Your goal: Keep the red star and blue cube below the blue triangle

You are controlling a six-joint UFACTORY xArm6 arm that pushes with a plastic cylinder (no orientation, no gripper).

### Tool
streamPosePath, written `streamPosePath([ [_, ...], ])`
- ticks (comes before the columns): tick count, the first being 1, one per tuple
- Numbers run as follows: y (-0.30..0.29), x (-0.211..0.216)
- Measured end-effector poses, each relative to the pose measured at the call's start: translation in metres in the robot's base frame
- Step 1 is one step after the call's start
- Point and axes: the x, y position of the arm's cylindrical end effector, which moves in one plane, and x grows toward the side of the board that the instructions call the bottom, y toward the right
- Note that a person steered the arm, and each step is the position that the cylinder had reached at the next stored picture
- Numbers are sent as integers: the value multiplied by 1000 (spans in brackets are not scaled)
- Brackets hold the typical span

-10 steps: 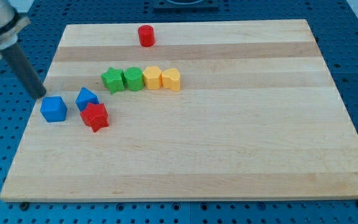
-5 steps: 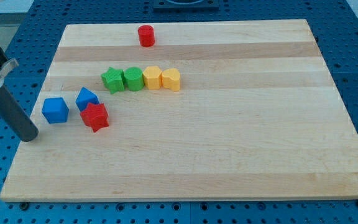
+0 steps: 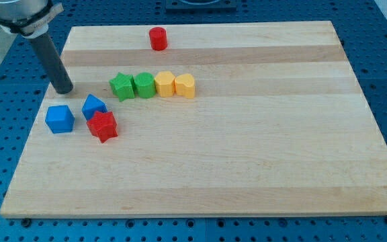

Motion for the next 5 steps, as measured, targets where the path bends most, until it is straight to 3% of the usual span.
streamPosePath([
  [2,5,93],
  [4,4,92],
  [5,-27,98],
])
